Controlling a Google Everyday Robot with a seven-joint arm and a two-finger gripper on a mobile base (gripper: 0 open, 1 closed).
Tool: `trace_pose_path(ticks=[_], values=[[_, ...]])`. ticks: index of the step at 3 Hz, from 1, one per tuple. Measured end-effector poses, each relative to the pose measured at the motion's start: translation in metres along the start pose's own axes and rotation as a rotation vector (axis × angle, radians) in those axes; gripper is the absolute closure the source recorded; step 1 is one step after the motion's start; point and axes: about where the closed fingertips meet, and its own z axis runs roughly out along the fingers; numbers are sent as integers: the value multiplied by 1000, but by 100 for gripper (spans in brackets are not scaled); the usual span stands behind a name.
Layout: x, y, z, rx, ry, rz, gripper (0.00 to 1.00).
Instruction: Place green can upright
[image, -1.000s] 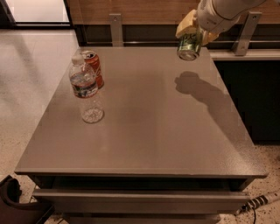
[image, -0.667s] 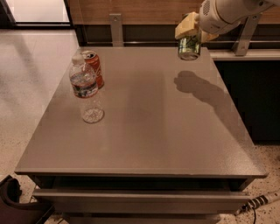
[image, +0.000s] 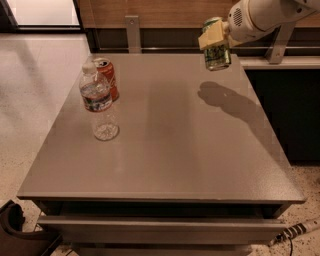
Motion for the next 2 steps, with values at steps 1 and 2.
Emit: trace_pose_path(ticks=[1,2], values=[[0,0,0,0,1,-4,100],[-3,2,2,-18,-30,-32,100]])
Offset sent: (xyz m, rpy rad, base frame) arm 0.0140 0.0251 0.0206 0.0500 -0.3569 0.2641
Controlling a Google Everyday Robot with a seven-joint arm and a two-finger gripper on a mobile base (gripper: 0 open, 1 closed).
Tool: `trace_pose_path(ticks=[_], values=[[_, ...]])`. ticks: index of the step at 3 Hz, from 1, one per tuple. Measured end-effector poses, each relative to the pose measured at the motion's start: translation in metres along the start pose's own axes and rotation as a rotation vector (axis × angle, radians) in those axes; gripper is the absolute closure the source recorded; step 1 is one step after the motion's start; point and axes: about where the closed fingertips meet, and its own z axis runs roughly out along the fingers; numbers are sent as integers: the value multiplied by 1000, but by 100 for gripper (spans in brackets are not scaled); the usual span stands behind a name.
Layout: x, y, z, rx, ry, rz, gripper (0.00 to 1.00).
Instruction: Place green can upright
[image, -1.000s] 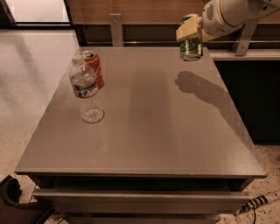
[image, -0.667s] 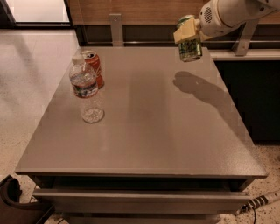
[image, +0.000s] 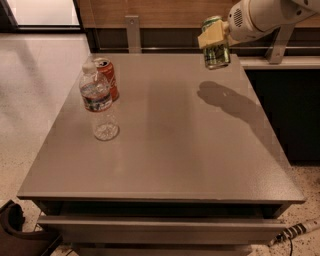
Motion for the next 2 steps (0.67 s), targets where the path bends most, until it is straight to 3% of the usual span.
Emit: trace_pose_path(ticks=[2], values=[[-19,11,10,-180,-275,-113,100]])
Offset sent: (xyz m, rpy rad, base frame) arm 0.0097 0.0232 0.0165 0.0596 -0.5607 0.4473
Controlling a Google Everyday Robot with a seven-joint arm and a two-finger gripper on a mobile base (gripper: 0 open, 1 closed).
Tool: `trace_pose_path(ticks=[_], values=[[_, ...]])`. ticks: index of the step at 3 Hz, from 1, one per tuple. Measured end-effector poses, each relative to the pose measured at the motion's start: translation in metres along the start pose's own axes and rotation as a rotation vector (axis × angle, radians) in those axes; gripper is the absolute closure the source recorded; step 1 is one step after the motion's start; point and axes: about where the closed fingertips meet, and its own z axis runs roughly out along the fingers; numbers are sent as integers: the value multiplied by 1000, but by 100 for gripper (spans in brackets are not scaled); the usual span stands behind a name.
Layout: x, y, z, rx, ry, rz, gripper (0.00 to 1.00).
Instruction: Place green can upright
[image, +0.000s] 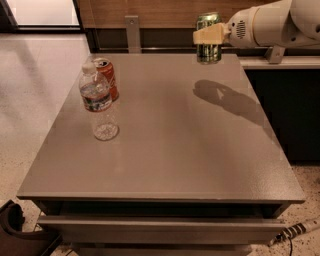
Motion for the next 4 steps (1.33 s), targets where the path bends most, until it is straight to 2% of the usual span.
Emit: trace_pose_path(ticks=[1,3,4], values=[[0,2,1,-82,-81,-86,100],[20,2,1,-171,-163,-334,100],[34,2,8,-205,-206,-378,100]])
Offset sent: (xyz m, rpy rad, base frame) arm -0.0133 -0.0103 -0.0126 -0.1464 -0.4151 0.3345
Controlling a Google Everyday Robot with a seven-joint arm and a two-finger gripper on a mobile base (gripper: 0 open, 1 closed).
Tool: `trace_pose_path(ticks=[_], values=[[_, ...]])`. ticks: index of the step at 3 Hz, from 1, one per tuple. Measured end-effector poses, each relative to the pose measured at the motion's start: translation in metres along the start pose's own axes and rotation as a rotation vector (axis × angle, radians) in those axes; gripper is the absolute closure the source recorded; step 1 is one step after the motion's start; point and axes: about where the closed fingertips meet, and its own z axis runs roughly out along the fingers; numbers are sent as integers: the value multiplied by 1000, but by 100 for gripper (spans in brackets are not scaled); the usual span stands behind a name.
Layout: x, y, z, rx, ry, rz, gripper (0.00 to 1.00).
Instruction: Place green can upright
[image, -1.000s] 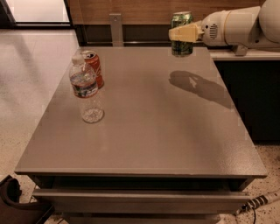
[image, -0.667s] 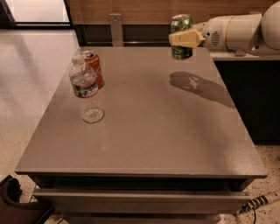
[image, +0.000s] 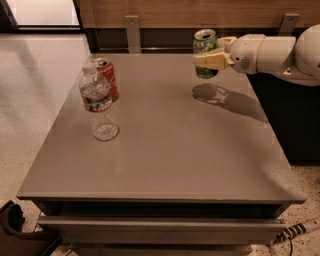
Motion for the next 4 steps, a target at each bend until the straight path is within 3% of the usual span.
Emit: trace_pose_path(ticks=[1,3,4], values=[[12,3,5,-21,-45,16,100],[21,2,11,-19,-36,86,100],[39,2,18,-35,-36,152,100]])
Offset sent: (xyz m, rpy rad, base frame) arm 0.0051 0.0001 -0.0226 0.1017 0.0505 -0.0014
